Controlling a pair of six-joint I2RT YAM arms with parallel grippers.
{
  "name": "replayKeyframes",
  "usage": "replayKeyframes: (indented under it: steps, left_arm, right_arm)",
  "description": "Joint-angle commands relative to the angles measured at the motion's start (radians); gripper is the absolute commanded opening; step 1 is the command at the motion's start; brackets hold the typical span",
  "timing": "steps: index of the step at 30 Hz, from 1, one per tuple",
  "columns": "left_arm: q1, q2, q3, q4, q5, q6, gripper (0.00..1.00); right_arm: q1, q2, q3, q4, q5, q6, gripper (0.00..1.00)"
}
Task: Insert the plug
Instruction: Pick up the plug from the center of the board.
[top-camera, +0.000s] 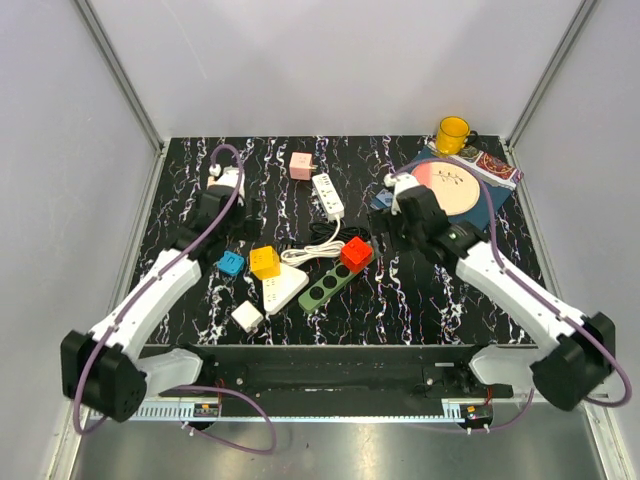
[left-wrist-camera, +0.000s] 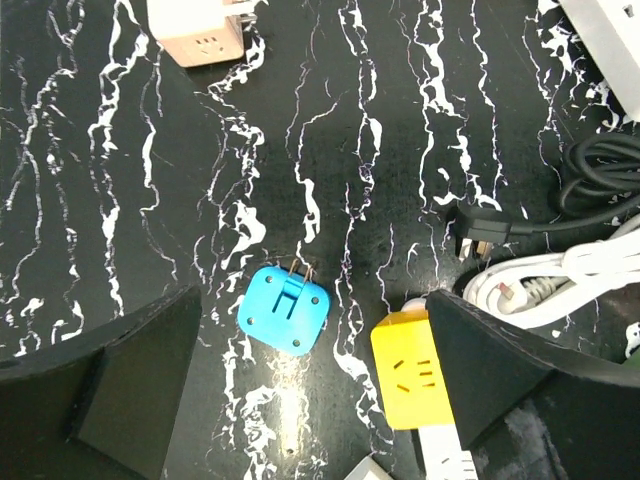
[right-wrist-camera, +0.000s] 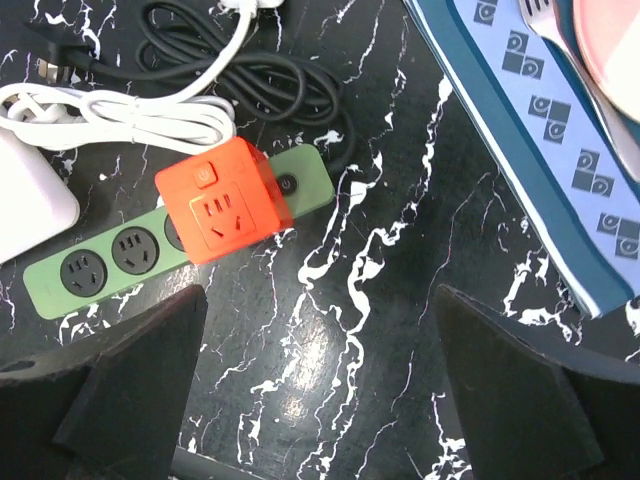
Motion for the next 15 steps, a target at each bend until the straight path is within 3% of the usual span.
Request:
replayKeyframes:
  steps: [1, 7, 15]
  left_arm:
    - [0.012, 0.132, 0.118, 0.049, 0.043, -0.072, 0.99]
    - [0.012, 0.404, 0.327, 0.135, 0.123, -0.127, 0.99]
    - [0.012, 0.760, 0.606, 0.244, 0.121, -0.144, 0.99]
  right_arm:
    - [-0.015, -0.145, -0.156, 0.280, 0.009, 0.070, 1.00]
    - [-0.018, -0.262, -0.325, 0.425, -0.007, 0.080, 1.00]
    - [-0.019, -0.314, -0.391, 0.437, -0.024, 0.015, 1.00]
